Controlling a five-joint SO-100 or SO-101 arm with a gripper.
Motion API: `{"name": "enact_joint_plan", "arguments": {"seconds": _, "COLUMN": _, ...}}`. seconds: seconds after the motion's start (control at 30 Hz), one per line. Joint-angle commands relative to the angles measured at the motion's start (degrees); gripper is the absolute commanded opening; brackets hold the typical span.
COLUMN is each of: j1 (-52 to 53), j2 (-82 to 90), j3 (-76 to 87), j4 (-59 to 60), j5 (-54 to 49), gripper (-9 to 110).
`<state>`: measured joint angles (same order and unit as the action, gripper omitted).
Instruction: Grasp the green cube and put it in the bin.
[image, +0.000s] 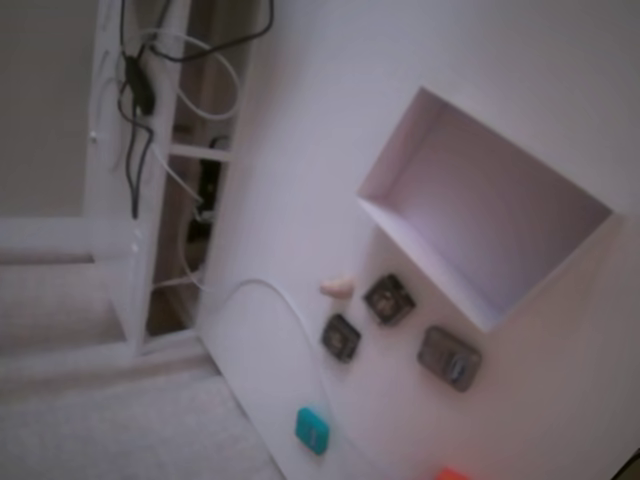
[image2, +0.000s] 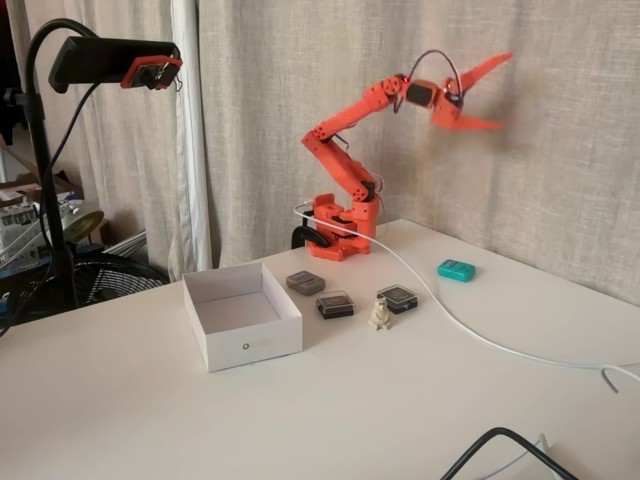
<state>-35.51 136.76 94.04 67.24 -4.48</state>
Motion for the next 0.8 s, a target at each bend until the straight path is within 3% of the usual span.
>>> {"name": "enact_joint_plan", "arguments": {"seconds": 0.0, "j1": -1.41, "j2": -2.46, "j3": -9.05, "j4": 24.61, "j5": 0.62, "gripper": 54}}
{"name": "enact_joint_plan", "arguments": {"seconds": 0.23, "j1": -2.55, "j2": -8.44, "j3": 4.75, "j4": 32.87, "j5": 0.44, "gripper": 54}}
{"name": "enact_joint_plan", "arguments": {"seconds": 0.37, "j1": -2.11, "j2": -11.25, "j3": 14.06, "j4": 30.50, "j5": -0.35, "gripper": 54}}
{"name": "enact_joint_plan", "arguments": {"seconds": 0.53, "j1": -0.70, "j2": -18.72, "j3": 13.54, "j4": 29.97, "j5": -1.05, "gripper": 52}}
{"name": "enact_joint_plan", "arguments": {"seconds": 0.77, "j1": 1.05, "j2": -26.37, "j3": 14.59, "j4": 18.02, "j5": -2.99, "gripper": 52}}
